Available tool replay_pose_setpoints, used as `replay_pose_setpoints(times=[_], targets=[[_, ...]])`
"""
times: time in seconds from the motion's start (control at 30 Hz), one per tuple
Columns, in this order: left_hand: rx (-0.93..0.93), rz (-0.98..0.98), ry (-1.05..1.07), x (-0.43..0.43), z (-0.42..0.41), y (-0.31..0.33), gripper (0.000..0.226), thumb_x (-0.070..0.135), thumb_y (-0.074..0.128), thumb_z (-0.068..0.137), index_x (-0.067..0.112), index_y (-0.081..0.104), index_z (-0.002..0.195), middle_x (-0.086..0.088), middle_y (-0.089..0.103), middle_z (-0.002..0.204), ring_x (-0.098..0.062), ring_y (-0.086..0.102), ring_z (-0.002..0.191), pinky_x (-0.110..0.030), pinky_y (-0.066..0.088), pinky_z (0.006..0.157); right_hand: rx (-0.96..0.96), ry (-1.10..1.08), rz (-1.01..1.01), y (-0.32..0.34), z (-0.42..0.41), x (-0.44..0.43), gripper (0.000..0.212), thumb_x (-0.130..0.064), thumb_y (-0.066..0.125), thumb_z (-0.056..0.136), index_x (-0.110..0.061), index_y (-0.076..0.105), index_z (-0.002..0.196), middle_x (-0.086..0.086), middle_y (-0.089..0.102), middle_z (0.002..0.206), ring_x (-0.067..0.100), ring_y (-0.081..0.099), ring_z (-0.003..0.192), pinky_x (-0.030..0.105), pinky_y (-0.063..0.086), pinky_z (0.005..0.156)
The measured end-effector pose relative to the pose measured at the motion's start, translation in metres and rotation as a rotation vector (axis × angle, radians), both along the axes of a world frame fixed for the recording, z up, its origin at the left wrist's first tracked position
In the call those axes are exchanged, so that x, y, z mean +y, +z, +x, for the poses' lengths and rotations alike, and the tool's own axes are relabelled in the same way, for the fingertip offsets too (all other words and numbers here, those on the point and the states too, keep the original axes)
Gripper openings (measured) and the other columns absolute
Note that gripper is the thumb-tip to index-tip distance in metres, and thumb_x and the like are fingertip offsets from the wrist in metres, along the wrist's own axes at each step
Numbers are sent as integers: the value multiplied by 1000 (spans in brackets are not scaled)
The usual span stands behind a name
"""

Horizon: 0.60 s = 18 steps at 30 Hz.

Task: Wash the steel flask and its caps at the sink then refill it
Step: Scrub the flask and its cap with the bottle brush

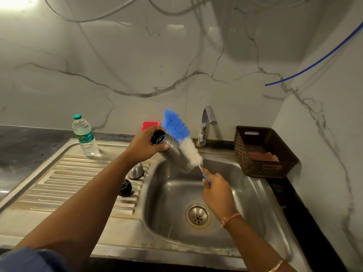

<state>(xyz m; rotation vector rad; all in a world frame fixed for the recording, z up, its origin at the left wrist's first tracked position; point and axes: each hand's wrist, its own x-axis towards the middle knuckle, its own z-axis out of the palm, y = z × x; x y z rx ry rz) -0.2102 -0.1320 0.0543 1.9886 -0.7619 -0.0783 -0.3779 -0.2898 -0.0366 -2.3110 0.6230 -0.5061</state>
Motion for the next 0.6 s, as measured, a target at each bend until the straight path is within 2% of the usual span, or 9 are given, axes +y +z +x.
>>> replay_pose_setpoints(times=[0.07,0.13,0.2,0.27,0.33,0.4,0.53,0.6], targets=[[-31,7,-32,5,1,5,42,12,78,75,25,57,109,0,64,106,-20,61,103,-38,49,93,109,-45,37,-12,-4,-15,42,-10,40,95,-23,51,134,9,61,111,22,60,92,26,45,77],[-72,47,-76,8,1,9,42,11,77,77,25,55,111,1,62,108,-19,59,105,-32,49,91,188,-83,74,-18,-9,-27,42,-11,40,94,-23,53,132,10,63,114,24,60,97,30,47,83],[-118,90,-117,9,0,11,43,9,76,78,25,55,112,4,61,106,-16,58,102,-24,47,86,184,-58,57,-15,-9,-32,42,-10,42,93,-22,54,132,8,62,115,23,60,98,28,46,83],[-165,142,-140,8,0,11,45,9,77,76,22,57,115,6,61,104,-14,59,98,-23,48,86,91,14,18,-4,-4,-32,39,-10,45,93,-20,56,130,4,61,104,18,59,85,23,42,72],[-183,176,-175,8,0,10,49,8,79,75,18,58,117,4,63,104,-15,61,97,-30,50,92,-34,75,-1,8,1,-28,37,-9,50,93,-19,58,127,-1,55,87,11,53,71,18,39,65],[-192,174,-207,8,0,9,49,6,79,73,18,59,117,3,63,105,-16,62,98,-32,51,93,-110,91,8,11,6,-27,36,-8,53,92,-18,59,126,-4,52,80,8,51,66,13,39,59],[-166,97,-182,13,1,13,49,4,78,74,24,56,113,12,60,100,-10,61,94,-27,49,89,0,47,74,-6,3,-38,37,-8,50,93,-16,55,130,-2,55,78,7,49,59,11,39,50],[-116,58,-167,16,2,16,50,2,77,75,26,55,113,11,59,105,-14,60,100,-30,50,91,80,10,144,-13,0,-47,39,-8,49,93,-15,54,131,1,59,81,6,50,58,9,38,47]])
